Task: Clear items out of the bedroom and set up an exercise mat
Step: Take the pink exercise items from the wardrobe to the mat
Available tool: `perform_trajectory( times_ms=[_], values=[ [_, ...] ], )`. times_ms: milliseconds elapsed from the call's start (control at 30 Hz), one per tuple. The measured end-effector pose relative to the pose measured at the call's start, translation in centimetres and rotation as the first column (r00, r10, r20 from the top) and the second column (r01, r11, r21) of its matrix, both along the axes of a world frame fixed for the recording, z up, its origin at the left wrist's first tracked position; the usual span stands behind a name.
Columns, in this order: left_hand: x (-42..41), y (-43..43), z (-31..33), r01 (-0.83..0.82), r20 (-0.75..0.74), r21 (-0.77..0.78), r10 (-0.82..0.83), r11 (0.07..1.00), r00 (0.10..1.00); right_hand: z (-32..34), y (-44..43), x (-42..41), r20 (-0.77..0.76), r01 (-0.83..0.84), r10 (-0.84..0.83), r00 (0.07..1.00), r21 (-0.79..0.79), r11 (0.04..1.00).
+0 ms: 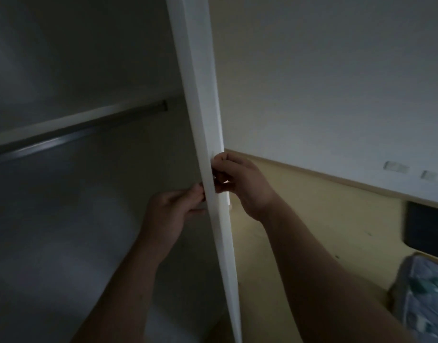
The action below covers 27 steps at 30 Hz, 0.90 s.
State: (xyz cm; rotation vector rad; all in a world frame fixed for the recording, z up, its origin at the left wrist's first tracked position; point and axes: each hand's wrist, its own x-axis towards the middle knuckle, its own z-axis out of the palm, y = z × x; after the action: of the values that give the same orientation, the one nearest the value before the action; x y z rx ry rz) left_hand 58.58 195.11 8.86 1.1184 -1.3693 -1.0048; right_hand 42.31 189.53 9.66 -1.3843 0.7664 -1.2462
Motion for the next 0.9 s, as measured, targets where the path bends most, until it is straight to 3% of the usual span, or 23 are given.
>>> perform_trajectory(
  times_ms=[200,500,667,900],
  values=[
    [-2.6,0.1,0.4,0.150,0.081,-0.032,-0.147,0.988,0.986,-0.8,1.0,-2.4,-0.010,0.132,-0.131,0.991,0.100,0.986],
    [-6.5,-2.4,-0.2,0.343,0.248,-0.049,-0.322,0.938,0.914,-0.8,3.0,-6.9,-0.019,0.406,-0.405,0.914,0.077,0.911],
    [-9.9,-4.4,0.1,0.453,0.220,0.021,-0.446,0.891,0.868,-0.7,2.7,-9.7,-0.067,0.575,-0.572,0.818,0.074,0.815],
    [-15.1,-6.6,0.9,0.533,0.161,0.073,-0.537,0.843,0.828,-0.9,1.6,-13.2,-0.166,0.677,-0.665,0.728,0.029,0.735]
  ],
)
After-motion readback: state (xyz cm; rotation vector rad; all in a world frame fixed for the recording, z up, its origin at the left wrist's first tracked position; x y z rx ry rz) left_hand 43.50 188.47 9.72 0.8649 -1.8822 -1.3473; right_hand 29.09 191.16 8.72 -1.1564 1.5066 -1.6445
